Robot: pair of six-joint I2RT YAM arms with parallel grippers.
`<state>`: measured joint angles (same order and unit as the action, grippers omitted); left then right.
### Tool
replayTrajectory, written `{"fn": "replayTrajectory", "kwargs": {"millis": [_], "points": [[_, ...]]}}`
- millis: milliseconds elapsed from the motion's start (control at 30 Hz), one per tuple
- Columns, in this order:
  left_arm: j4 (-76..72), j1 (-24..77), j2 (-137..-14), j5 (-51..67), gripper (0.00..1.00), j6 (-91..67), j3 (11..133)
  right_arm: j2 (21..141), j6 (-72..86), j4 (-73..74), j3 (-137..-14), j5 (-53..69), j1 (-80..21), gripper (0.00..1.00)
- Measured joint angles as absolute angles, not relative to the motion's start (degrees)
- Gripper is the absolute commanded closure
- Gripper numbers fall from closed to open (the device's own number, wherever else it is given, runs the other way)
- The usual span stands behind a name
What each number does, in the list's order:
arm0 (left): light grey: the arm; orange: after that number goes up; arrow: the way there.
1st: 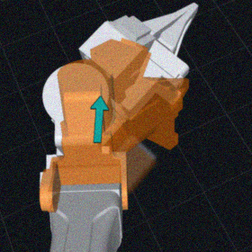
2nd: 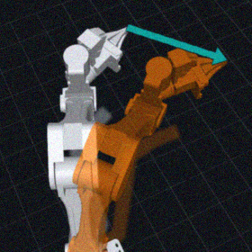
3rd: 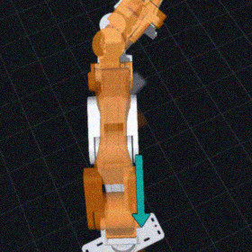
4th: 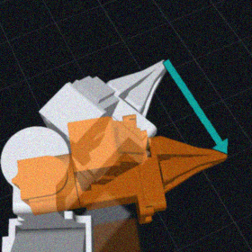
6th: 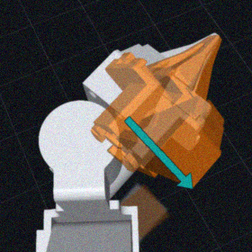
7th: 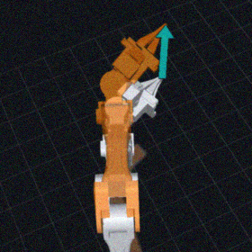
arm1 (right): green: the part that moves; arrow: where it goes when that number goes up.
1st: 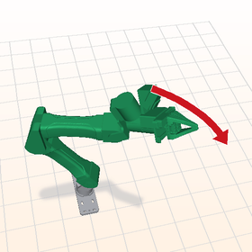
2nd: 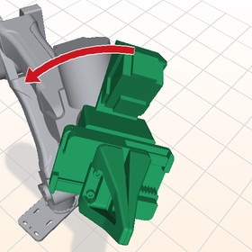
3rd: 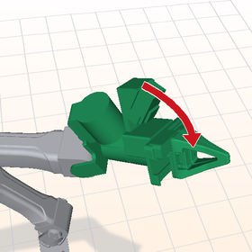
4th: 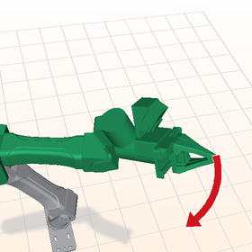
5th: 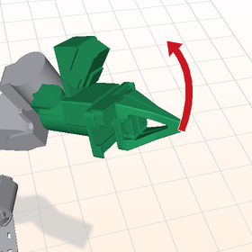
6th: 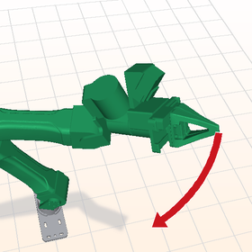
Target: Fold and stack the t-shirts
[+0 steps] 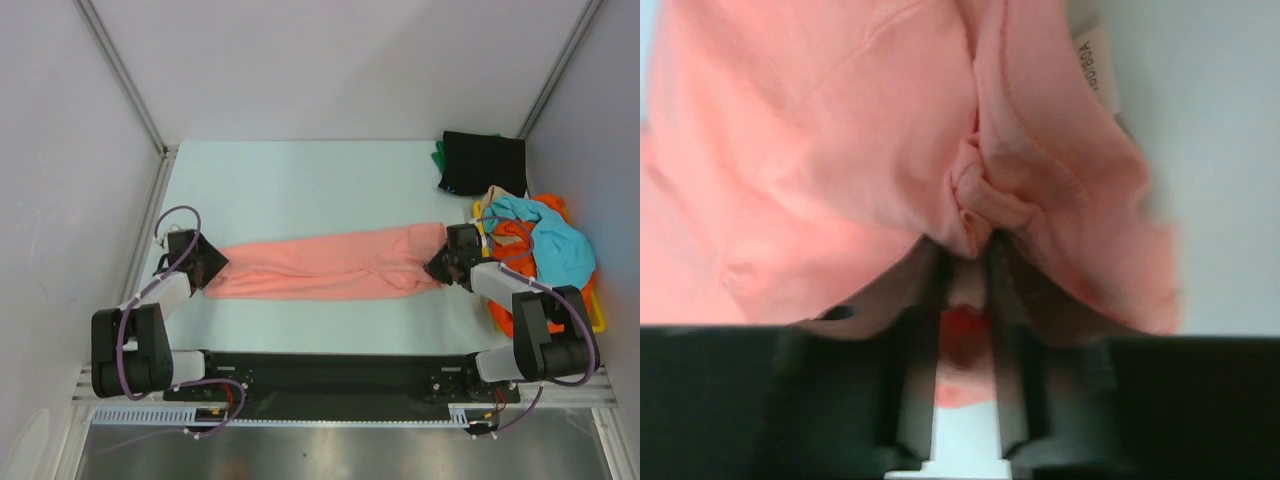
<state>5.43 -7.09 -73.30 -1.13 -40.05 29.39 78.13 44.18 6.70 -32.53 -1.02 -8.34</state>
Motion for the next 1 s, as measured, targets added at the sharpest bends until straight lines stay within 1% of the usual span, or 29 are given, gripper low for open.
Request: {"fn": "replayTrajectory", "kwargs": {"millis": [33, 67, 100, 133, 167, 200, 367, 533, 767, 867, 933, 1000], "points": [[4.54, -7.07, -73.87, -0.64, 0.44, -40.03, 29.36, 79.48, 44.56, 5.63, -32.71, -0.78, -8.51, 0.88], [3.9, -7.01, -74.43, -0.23, 0.5, -39.97, 29.3, 80.36, 44.51, 4.69, -33.01, -0.58, -8.56, 0.91], [3.07, -6.94, -75.13, 0.08, 0.69, -39.68, 29.21, 81.12, 44.62, 4.14, -33.41, -0.32, -8.6, 0.96], [2.07, -6.94, -75.68, 0.51, 0.79, -39.94, 29.12, 81.84, 44.53, 3.86, -33.87, -0.05, -8.6, 1.0], [1.21, -6.87, -76.25, 1.1, 0.85, -39.64, 28.93, 82.85, 44.36, 3.66, -34.68, 0.34, -8.6, 1.0], [0.58, -6.74, -76.88, 1.61, 1.0, -39.62, 28.71, 83.94, 44.31, 3.31, -35.51, 0.67, -8.62, 1.0], [-1.19, -6.68, -76.64, 2.63, 1.0, -39.44, 27.97, 90.72, 43.09, 4.14, -42.72, 1.63, -8.95, 1.0], [1.02, -6.52, -71.72, 3.55, 1.0, -39.62, 26.48, 104.4, 40.23, 7.44, -59.83, 2.5, -9.43, 1.0], [5.72, -4.08, -58.81, 5.19, 1.0, -41.69, 22.52, 127.35, 34.46, 9.63, -93.43, 8.08, -10.11, 1.0], [7.92, -0.3, -53.41, 5.26, 1.0, -43.86, 20.05, 137.14, 31.92, 13.41, -109.03, 10.37, -10.87, 1.0], [9.32, 3.38, -50.28, 5.26, 1.0, -45.91, 18.15, 144.84, 30.35, 15.68, -121.51, 12.32, -11.57, 1.0], [10.83, 7.66, -47.2, 5.02, 1.0, -48.45, 16.36, 150.67, 28.99, 17.08, -130.82, 13.87, -12.29, 1.0]]}}
